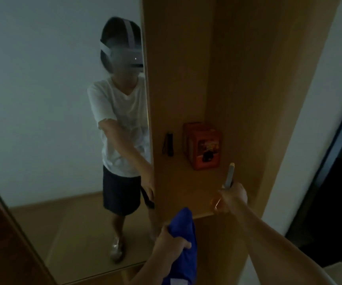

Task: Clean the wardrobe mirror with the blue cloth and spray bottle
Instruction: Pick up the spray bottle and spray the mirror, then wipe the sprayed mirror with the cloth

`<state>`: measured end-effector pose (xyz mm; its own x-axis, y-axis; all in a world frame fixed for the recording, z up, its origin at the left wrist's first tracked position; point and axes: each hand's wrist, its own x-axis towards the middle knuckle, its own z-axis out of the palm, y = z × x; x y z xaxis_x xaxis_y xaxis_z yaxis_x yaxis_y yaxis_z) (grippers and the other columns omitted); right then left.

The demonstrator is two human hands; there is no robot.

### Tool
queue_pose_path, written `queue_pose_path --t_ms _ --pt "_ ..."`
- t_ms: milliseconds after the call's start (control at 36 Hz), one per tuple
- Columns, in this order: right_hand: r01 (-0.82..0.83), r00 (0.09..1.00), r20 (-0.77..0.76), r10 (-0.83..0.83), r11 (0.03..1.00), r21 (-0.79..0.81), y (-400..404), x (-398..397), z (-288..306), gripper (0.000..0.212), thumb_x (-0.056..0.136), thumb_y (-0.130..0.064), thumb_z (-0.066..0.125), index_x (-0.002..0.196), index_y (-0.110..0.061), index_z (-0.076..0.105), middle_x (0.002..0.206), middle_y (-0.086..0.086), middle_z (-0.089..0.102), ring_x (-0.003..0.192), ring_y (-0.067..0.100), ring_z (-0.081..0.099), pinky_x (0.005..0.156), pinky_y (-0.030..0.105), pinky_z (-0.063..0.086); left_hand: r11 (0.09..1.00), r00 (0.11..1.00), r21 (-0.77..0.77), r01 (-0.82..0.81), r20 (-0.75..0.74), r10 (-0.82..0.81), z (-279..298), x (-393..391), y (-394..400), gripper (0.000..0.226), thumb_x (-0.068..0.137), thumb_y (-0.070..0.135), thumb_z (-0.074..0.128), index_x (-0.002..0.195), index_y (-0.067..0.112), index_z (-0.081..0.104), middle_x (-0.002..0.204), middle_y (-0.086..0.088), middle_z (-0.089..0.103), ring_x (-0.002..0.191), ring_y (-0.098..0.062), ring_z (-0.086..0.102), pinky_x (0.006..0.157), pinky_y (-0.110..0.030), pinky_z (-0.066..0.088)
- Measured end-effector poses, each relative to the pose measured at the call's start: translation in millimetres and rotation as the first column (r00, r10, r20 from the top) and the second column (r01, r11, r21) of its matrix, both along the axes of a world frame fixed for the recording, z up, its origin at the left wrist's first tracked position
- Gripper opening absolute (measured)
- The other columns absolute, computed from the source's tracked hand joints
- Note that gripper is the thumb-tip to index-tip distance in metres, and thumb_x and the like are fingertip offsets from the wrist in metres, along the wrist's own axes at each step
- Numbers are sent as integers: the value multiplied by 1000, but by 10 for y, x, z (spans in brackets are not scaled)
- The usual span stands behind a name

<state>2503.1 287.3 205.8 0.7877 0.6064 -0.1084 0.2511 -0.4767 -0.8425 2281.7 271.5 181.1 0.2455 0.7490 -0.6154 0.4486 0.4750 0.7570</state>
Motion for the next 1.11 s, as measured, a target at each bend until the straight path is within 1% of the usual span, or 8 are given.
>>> queue_pose_path --t_ms 111,222,528,694,778,833,944,1111 --pt "-60 998 14 60 996 -60 192 196 -130 31 87 -22 65 114 -11 56 103 6 59 78 16 59 53 23 42 999 1000 -36 -25 -3 25 -42 222 85 85 66 22 73 138 23 27 123 0 45 94 -19 51 73 -32 44" --pt "-46 999 19 47 998 -49 370 319 -164 17 91 -19 59 105 -11 57 74 -5 52 62 8 53 46 22 36 998 998 -28 -64 1 64 -102 416 193 83 67 21 74 137 23 29 121 -1 47 90 -19 50 72 -33 43" --pt "-131 990 -66 126 989 -68 591 482 -116 24 98 -19 45 121 -16 50 79 1 53 56 13 51 42 23 37 986 990 89 -141 -5 142 -194 695 348 78 69 22 73 136 24 32 106 0 49 79 -18 52 53 -27 40" --pt "-73 997 -42 68 988 -134 339 348 -156 45 94 -21 50 135 -9 38 123 14 53 104 30 59 87 42 52 979 985 106 -173 0 174 -159 775 328 79 71 22 73 137 21 30 119 -6 49 86 -23 53 62 -34 45" --pt "-118 992 -52 111 981 -155 126 198 -292 35 94 -26 50 124 -8 50 100 6 59 88 21 62 79 38 54 983 990 118 -143 4 144 -116 794 268 81 72 23 73 138 19 27 125 -7 46 89 -23 49 69 -36 43" --pt "-211 974 -117 195 966 -151 -8 41 -353 39 96 -36 48 122 -7 53 90 2 58 77 15 58 67 31 49 984 993 134 -116 19 114 -86 799 193 82 73 23 73 139 20 26 120 -6 47 85 -22 50 67 -36 44" --pt "-283 848 -443 292 955 88 -236 -280 -386 62 93 -54 43 132 -5 48 130 15 53 116 30 54 94 40 46 983 994 154 -97 64 88 18 801 -46 77 73 22 67 138 26 26 106 -2 53 81 -23 58 66 -37 52" --pt "-314 642 -695 325 938 149 -790 -612 -199 96 58 -85 49 119 -10 59 110 14 66 101 30 63 96 45 48 993 977 82 -91 201 73 180 623 -459 62 74 18 65 129 29 37 94 -3 60 76 -25 64 58 -33 53"
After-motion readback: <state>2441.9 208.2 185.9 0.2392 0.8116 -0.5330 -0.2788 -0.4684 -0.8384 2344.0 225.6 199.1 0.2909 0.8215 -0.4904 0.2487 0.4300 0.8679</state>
